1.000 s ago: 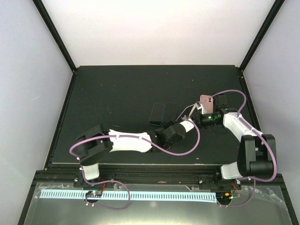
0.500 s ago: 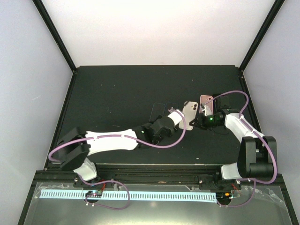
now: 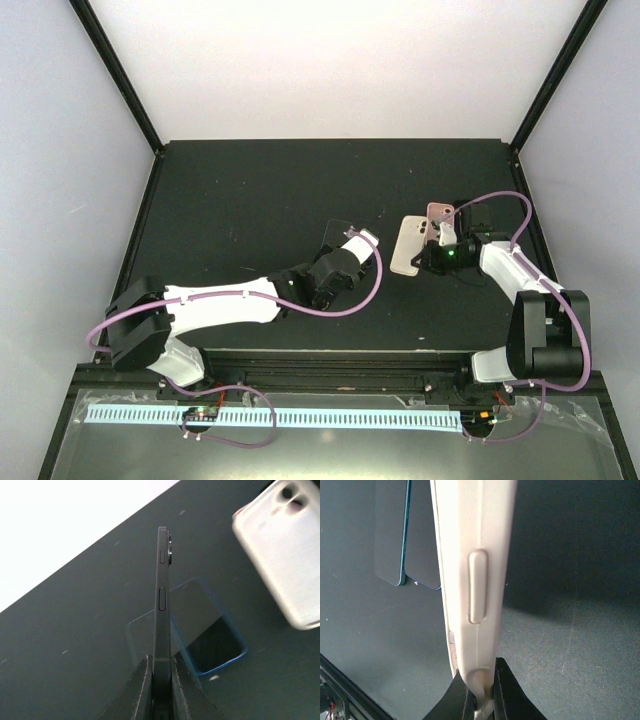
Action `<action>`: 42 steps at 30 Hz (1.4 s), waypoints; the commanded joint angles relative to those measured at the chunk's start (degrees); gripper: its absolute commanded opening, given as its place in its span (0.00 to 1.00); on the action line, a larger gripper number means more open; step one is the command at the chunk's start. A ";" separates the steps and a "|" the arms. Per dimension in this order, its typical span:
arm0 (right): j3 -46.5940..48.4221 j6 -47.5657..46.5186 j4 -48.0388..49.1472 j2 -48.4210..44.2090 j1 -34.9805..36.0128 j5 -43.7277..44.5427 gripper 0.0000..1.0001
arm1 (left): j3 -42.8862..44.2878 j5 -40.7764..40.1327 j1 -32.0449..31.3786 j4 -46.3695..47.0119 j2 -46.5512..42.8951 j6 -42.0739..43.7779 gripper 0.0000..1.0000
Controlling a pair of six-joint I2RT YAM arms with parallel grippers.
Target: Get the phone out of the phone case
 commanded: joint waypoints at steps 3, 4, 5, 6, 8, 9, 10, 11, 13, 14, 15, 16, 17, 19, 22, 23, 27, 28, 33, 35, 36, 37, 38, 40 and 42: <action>1.30 -1.20 1.15 -0.01 -0.08 0.11 0.01 | -2.85 -10.86 4.51 -1.75 -0.62 7.49 0.02; 1.38 -1.16 1.13 0.12 -0.07 0.07 0.01 | -3.61 -11.81 4.88 -1.49 -0.04 8.67 0.02; 1.36 -1.16 1.13 0.19 -0.06 0.08 0.01 | -4.11 -12.24 5.24 -1.37 0.44 9.30 0.01; 1.39 -1.18 1.11 0.17 -0.01 0.09 0.01 | -4.53 -12.53 5.51 -1.28 0.74 9.51 0.02; 1.35 -1.24 1.10 0.15 -0.09 0.17 0.01 | -5.64 -12.90 6.04 -0.40 0.92 9.83 0.02; 1.38 -1.23 1.22 0.07 -0.10 0.32 0.01 | -6.17 -13.11 6.43 0.14 0.97 10.14 0.02; 1.29 -1.20 1.27 0.13 -0.05 0.44 0.01 | -6.67 -13.23 6.89 0.54 1.13 10.50 0.02; 1.31 -1.16 1.28 0.15 0.00 0.44 0.01 | -6.97 -13.18 7.45 0.45 1.54 10.78 0.02; 1.25 -1.19 1.32 0.31 -0.13 0.44 0.01 | -7.14 -13.01 8.48 -0.08 2.71 11.41 0.02; 1.29 -1.23 1.28 0.45 -0.06 0.38 0.01 | -7.17 -12.80 8.83 -0.31 3.38 12.06 0.02; 1.25 -1.17 1.40 0.54 -0.06 0.36 0.01 | -7.25 -12.73 8.99 -0.38 4.06 12.69 0.02; 1.29 -1.17 1.29 0.65 -0.05 0.29 0.01 | -7.26 -12.71 9.10 -0.41 4.71 13.45 0.02; 1.35 -1.18 1.32 0.74 -0.05 0.20 0.01 | -7.26 -12.81 9.16 -0.44 5.43 14.26 0.02; 1.46 -1.08 1.28 0.93 -0.09 0.06 0.01 | -7.24 -12.97 9.33 -0.38 6.70 14.89 0.02; 1.53 -1.15 1.23 1.12 -0.05 -0.06 0.01 | -7.01 -12.83 9.76 -0.34 8.31 15.45 0.02; 1.50 -1.15 1.21 1.20 -0.11 -0.08 0.01 | -6.92 -12.61 9.96 -0.28 8.76 15.62 0.02; 1.62 -1.26 1.10 1.33 -0.06 -0.22 0.01 | -6.18 -12.06 10.66 -0.48 11.36 16.12 0.01; 1.61 -1.25 1.05 1.42 -0.10 -0.21 0.01 | -5.99 -12.08 10.77 -0.72 11.91 16.29 0.02; 1.69 -1.25 0.86 1.62 -0.05 -0.35 0.01 | -3.96 -11.54 11.56 -3.17 14.89 16.39 0.05; 1.72 -1.25 0.84 1.67 -0.06 -0.36 0.01 | -3.15 -11.03 11.67 -4.31 15.96 16.46 0.10; 1.74 -1.36 0.86 1.69 -0.05 -0.34 0.01 | -2.87 -10.73 11.67 -4.59 16.41 16.56 0.11; 1.77 -1.35 0.86 1.73 -0.04 -0.35 0.01 | -2.60 -10.43 11.67 -4.97 16.70 16.69 0.11; 1.84 -1.34 0.86 1.78 -0.07 -0.35 0.01 | -2.45 -10.14 11.71 -5.07 17.00 16.87 0.12; 1.86 -1.41 0.81 2.01 -0.10 -0.48 0.01 | -2.01 -9.72 11.75 -5.57 17.62 17.10 0.12; 1.94 -1.38 0.67 2.29 -0.06 -0.53 0.01 | -1.54 -9.51 11.91 -6.25 18.23 17.02 0.14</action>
